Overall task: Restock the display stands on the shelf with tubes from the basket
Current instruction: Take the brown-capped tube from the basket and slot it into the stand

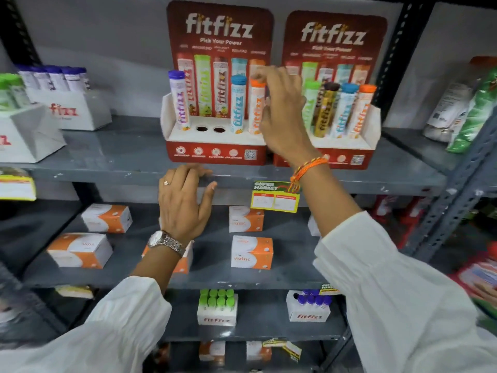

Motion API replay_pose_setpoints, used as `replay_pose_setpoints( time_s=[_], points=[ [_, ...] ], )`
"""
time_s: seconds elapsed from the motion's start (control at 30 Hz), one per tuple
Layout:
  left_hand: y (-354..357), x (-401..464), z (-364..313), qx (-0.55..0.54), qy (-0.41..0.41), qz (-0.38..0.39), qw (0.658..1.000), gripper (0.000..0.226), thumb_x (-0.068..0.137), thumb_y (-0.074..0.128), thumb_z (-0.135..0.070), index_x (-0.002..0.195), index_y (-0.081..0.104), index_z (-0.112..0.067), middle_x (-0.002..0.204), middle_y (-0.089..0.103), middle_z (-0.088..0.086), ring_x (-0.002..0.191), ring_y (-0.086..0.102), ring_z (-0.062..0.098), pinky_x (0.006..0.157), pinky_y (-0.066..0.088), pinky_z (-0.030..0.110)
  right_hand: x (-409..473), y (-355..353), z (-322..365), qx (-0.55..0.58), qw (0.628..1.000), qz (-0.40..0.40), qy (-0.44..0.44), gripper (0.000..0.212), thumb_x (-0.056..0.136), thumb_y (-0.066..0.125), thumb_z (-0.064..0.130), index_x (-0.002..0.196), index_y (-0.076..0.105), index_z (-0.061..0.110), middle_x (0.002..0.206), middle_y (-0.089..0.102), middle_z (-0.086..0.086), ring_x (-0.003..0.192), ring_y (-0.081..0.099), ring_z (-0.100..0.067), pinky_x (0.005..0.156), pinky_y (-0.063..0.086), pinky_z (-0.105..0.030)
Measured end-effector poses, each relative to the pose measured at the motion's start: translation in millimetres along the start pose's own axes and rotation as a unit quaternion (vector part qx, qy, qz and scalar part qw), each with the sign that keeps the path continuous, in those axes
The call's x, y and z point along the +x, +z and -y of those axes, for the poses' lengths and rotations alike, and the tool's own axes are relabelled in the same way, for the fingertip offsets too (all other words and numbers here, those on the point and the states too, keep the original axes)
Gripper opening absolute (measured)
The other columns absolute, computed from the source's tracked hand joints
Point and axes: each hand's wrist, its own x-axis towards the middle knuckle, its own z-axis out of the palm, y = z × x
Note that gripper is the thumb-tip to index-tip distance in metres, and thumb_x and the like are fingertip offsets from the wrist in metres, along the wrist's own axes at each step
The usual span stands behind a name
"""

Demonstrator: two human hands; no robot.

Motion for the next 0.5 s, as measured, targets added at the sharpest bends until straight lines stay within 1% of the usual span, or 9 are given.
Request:
replay_pose_setpoints(
  time_s=[0.07,0.1,0.17,0.27,0.3,0.37,0.4,0.47,0.5],
  points=[
    [-25,-13,16,0.014,-0.016,-0.004,1.000,0.023,0.096,0.055,-0.029,0.104,0.064,-0.009,0.109,0.063,0.011,0.097,0.054,0.025,0.085,0.037,0.032,-17,28,23,0.050,0.998,0.019,-0.024,0.067,0.068,0.043,-0.020,0.122,0.060,0.016,0.127,0.058,-0.005,0.118,0.048,-0.028,0.092,0.043,-0.046],
    [-39,-23,27,0.021,-0.028,0.000,0.999,0.022,0.095,0.055,-0.026,0.104,0.064,-0.008,0.109,0.063,0.011,0.097,0.055,0.027,0.085,0.039,0.036,-25,42,36,0.075,0.996,0.029,-0.038,0.066,0.066,0.044,-0.019,0.120,0.061,0.014,0.126,0.060,-0.006,0.118,0.049,-0.029,0.092,0.043,-0.048],
    [-70,-50,49,0.043,-0.060,0.012,0.997,0.018,0.095,0.055,-0.024,0.102,0.061,-0.008,0.108,0.061,0.011,0.095,0.055,0.031,0.083,0.042,0.043,-45,71,64,0.128,0.989,0.042,-0.067,0.060,0.061,0.045,-0.016,0.110,0.065,0.011,0.116,0.064,-0.006,0.111,0.052,-0.031,0.088,0.044,-0.052],
    [-119,-108,81,0.110,-0.123,0.044,0.985,0.020,0.096,0.051,-0.027,0.103,0.057,-0.008,0.103,0.056,0.012,0.094,0.051,0.033,0.080,0.039,0.042,-83,115,108,0.206,0.971,0.060,-0.104,0.054,0.056,0.046,-0.017,0.097,0.068,0.008,0.099,0.065,-0.004,0.097,0.054,-0.030,0.079,0.044,-0.054],
    [-135,-131,91,0.133,-0.152,0.064,0.977,0.023,0.096,0.050,-0.028,0.104,0.057,-0.008,0.103,0.056,0.013,0.094,0.051,0.036,0.080,0.039,0.043,-98,130,122,0.223,0.965,0.078,-0.113,0.052,0.056,0.046,-0.016,0.096,0.069,0.008,0.096,0.065,-0.004,0.095,0.055,-0.031,0.077,0.045,-0.054],
    [-164,-181,103,0.171,-0.222,0.106,0.954,0.027,0.096,0.048,-0.031,0.105,0.057,-0.007,0.101,0.055,0.016,0.092,0.053,0.040,0.077,0.041,0.047,-130,160,151,0.257,0.948,0.134,-0.135,0.042,0.064,0.046,-0.010,0.095,0.069,0.008,0.094,0.065,-0.006,0.093,0.056,-0.035,0.077,0.046,-0.054],
    [-178,-205,105,0.185,-0.256,0.123,0.941,0.028,0.095,0.047,-0.032,0.107,0.057,-0.007,0.102,0.056,0.016,0.092,0.053,0.040,0.076,0.041,0.047,-147,174,165,0.277,0.935,0.163,-0.150,0.038,0.069,0.043,-0.004,0.094,0.069,0.006,0.094,0.066,-0.010,0.091,0.057,-0.038,0.078,0.047,-0.055],
    [-201,-252,103,0.202,-0.310,0.156,0.916,0.032,0.095,0.046,-0.032,0.110,0.059,-0.007,0.103,0.059,0.016,0.093,0.054,0.040,0.076,0.043,0.047,-181,198,195,0.327,0.903,0.218,-0.173,0.038,0.073,0.038,0.008,0.091,0.070,-0.002,0.093,0.067,-0.020,0.088,0.060,-0.042,0.080,0.049,-0.054],
    [-212,-272,99,0.202,-0.333,0.172,0.905,0.033,0.095,0.046,-0.032,0.110,0.060,-0.007,0.104,0.060,0.014,0.094,0.054,0.039,0.079,0.043,0.046,-199,209,209,0.347,0.884,0.255,-0.179,0.036,0.074,0.039,0.008,0.090,0.069,-0.005,0.092,0.067,-0.024,0.087,0.061,-0.043,0.081,0.050,-0.052]
  ],
)
